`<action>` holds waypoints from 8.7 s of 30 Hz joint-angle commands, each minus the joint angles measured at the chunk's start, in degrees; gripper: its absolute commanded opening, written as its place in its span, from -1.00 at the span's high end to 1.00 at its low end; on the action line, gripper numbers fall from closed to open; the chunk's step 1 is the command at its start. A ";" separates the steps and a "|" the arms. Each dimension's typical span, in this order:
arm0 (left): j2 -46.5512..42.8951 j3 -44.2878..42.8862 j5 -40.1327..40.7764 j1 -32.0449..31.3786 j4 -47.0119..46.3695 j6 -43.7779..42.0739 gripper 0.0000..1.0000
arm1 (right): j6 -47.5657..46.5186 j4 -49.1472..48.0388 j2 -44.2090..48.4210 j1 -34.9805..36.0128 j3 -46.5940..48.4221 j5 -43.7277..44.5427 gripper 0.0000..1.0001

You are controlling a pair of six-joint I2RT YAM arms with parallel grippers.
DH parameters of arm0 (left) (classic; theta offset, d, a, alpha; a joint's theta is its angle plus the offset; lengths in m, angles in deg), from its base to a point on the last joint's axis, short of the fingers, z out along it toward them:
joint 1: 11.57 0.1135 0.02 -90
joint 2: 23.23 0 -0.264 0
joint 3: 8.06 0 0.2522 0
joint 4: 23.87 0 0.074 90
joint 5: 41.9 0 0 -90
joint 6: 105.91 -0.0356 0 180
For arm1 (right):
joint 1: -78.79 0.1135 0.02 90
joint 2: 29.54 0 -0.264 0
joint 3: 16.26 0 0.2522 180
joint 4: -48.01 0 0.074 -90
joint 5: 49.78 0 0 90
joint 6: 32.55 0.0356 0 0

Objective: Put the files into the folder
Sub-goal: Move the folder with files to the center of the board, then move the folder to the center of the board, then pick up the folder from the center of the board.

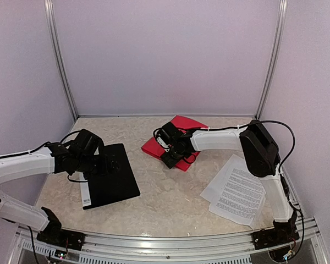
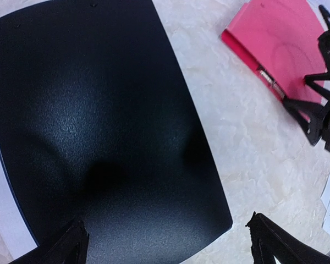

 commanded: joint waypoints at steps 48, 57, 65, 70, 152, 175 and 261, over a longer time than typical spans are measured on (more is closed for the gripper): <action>34.90 -26.49 7.10 -20.10 42.05 -27.05 -0.56 | 7.55 -16.26 21.34 -4.90 -28.36 -17.04 -0.53; 36.67 -25.18 10.00 -16.96 40.80 -30.26 -0.37 | 8.16 -16.30 21.15 -4.74 -29.00 -17.02 -0.53; 38.11 -24.75 11.60 -16.22 40.56 -31.34 -0.27 | 8.67 -16.31 20.49 -4.37 -28.64 -17.36 -0.53; 38.75 -24.66 12.52 -16.67 40.57 -31.28 -0.29 | 8.69 -16.35 20.19 -4.16 -28.83 -17.43 -0.54; 28.90 -10.93 -10.43 39.38 -1.66 0.03 -0.43 | 10.22 -17.79 15.72 1.93 -22.84 -19.85 -0.53; 40.57 -21.29 -11.83 11.42 -4.19 -1.82 -0.31 | 27.79 -24.94 10.86 2.32 -27.04 -14.03 -0.61; 42.55 -33.33 14.14 -36.33 10.96 -57.82 -0.56 | 24.51 -21.98 39.13 -5.46 -52.56 -19.91 -0.66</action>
